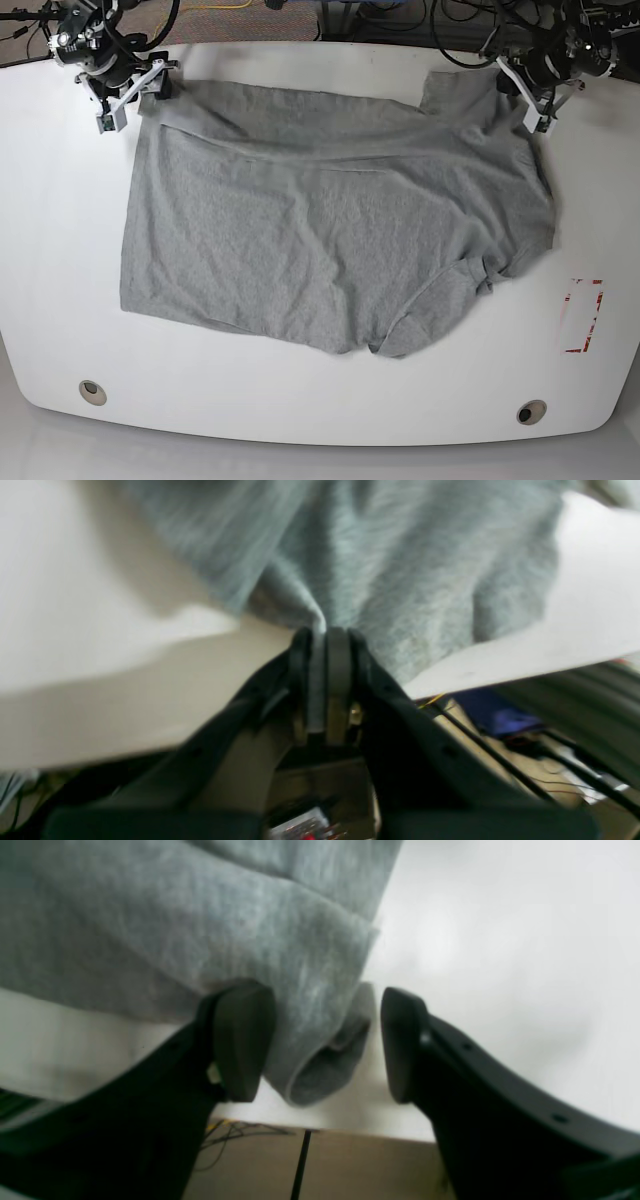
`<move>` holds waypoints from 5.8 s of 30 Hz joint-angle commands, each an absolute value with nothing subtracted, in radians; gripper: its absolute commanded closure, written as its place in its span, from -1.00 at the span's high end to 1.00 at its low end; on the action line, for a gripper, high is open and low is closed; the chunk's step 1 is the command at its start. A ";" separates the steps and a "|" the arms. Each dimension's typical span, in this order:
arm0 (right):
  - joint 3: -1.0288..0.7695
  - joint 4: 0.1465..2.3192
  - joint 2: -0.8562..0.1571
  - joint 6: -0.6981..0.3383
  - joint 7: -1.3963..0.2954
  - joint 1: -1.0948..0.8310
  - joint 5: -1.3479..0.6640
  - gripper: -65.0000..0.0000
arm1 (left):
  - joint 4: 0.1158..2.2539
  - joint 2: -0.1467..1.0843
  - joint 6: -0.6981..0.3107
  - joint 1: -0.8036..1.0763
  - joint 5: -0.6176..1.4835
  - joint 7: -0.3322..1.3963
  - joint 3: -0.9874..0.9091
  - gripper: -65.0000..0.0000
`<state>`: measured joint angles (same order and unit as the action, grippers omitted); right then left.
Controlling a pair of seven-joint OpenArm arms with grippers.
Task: Fold the T-shirt properly
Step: 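Pull the shirt edge further back with both grippers, then release, then move the left gripper to the shirt's hem side and grasp it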
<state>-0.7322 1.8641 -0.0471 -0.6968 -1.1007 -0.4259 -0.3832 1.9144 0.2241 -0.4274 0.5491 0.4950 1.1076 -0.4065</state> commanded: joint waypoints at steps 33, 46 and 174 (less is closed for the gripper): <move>-0.733 1.923 -0.047 -0.698 -1.090 -0.456 -0.403 -0.98 | 1.986 0.269 -0.588 0.579 0.506 1.104 -0.555 -0.88; -0.733 1.949 -0.039 -0.698 -1.132 -0.503 -0.395 -1.00 | 2.008 0.292 -0.698 0.570 0.506 1.196 -0.630 -0.88; -0.492 1.489 -0.176 -0.698 -0.892 -0.093 -0.154 -0.94 | 1.494 0.114 -0.407 -0.165 0.101 0.941 -0.263 0.15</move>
